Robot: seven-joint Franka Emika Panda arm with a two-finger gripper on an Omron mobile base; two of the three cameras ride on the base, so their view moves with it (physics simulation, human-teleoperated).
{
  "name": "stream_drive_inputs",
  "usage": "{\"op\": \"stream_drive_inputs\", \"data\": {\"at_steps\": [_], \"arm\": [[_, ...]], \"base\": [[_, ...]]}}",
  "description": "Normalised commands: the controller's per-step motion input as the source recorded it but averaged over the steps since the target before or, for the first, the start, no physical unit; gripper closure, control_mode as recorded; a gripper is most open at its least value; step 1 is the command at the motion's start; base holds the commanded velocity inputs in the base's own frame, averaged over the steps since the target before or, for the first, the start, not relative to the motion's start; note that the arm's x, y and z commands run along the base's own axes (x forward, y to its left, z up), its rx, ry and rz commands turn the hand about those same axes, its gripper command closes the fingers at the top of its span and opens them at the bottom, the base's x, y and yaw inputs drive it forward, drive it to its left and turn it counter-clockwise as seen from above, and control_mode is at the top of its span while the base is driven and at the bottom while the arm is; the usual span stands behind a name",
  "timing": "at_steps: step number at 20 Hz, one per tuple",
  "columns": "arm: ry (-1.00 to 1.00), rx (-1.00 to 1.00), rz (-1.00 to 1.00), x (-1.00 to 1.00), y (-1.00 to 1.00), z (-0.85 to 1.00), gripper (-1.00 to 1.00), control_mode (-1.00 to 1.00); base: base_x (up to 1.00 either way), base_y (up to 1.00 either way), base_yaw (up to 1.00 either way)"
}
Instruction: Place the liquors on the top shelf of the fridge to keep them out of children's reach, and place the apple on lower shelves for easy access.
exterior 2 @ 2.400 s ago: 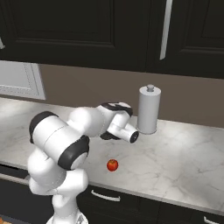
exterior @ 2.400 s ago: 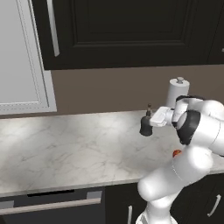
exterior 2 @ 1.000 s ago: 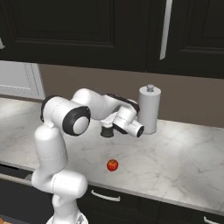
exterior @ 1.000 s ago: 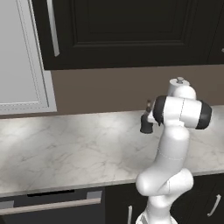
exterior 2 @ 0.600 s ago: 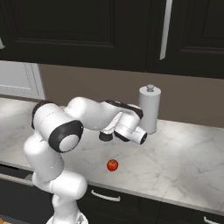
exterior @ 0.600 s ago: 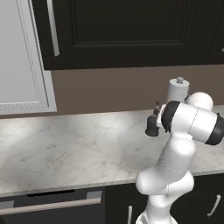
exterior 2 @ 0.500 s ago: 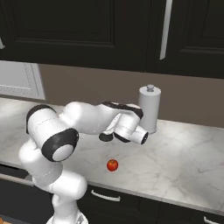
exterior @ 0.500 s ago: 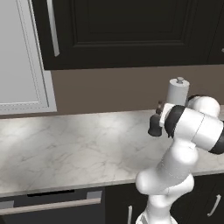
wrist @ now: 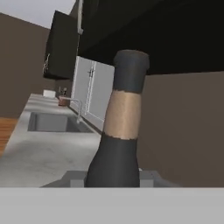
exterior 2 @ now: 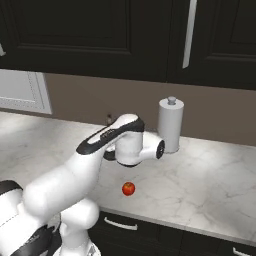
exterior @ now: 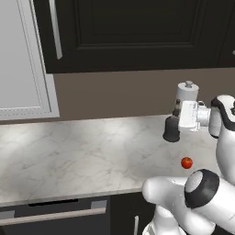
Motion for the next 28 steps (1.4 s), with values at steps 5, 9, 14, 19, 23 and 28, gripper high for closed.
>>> {"op": "stream_drive_inputs", "data": {"at_steps": [5,9,14,19,23,28], "arm": [[0.05,-0.02,-0.21,-0.85,0.36,0.86,1.0,-1.0],[0.03,-0.08,-0.41,-0.66,0.42,0.55,1.0,-1.0],[0.2,-0.07,-0.47,-0.44,0.23,0.39,1.0,-1.0],[0.29,0.0,-0.39,-0.31,0.0,0.74,1.0,-1.0],[0.15,-0.04,-0.24,-0.42,0.0,0.36,1.0,-1.0],[0.0,-0.07,-0.11,-0.53,0.0,0.0,1.0,-1.0]], "base": [[0.0,0.0,0.0],[0.0,0.0,0.0],[0.0,0.0,0.0],[0.0,0.0,0.0],[0.0,0.0,0.0],[0.0,0.0,0.0]]}}
